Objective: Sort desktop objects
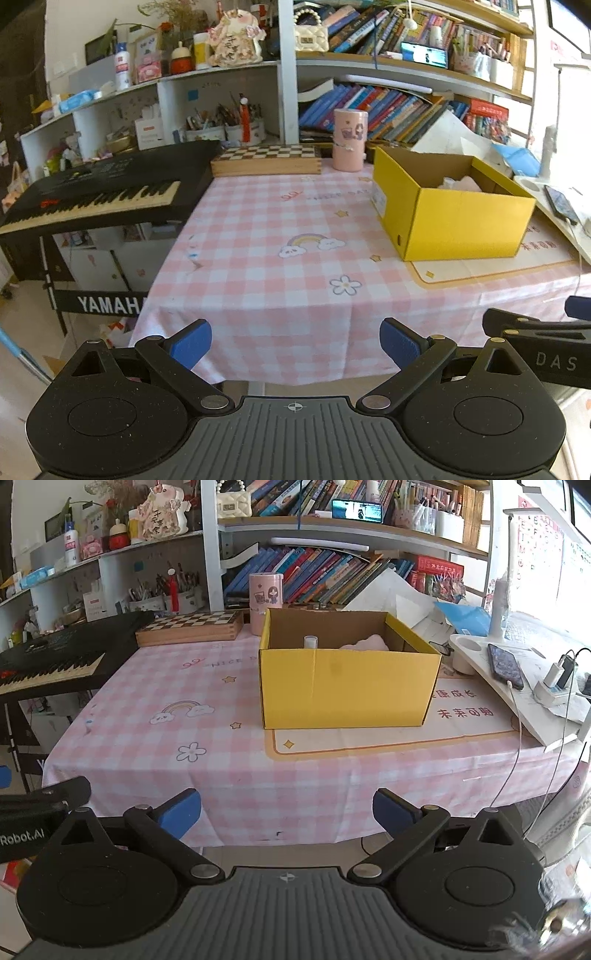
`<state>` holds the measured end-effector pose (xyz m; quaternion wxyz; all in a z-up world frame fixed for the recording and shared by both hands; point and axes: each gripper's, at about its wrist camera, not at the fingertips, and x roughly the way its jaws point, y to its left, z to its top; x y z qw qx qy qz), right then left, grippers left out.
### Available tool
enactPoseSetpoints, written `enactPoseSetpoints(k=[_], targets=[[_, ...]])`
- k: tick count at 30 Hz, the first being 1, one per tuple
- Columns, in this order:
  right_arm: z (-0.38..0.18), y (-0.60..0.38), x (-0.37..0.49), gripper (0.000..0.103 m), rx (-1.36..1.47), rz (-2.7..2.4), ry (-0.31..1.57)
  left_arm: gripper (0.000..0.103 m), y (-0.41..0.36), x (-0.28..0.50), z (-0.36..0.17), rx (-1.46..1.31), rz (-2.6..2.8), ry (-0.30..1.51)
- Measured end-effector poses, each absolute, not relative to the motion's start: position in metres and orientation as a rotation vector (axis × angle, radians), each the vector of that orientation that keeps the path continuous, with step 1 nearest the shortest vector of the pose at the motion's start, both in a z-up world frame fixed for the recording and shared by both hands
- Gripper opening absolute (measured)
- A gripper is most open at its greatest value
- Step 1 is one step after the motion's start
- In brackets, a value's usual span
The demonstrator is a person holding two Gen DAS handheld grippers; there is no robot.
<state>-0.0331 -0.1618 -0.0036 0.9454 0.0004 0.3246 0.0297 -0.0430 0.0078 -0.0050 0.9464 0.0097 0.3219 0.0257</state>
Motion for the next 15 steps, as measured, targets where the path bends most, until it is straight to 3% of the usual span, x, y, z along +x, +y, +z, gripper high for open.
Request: enactPoseSetpoints(k=[15], targets=[[-0.0039, -0.1637, -0.0431, 0.101, 0.010, 0.051, 0.671, 0.099, 0.0047, -0.0507, -0.0047, 0.027, 0.046, 0.654]])
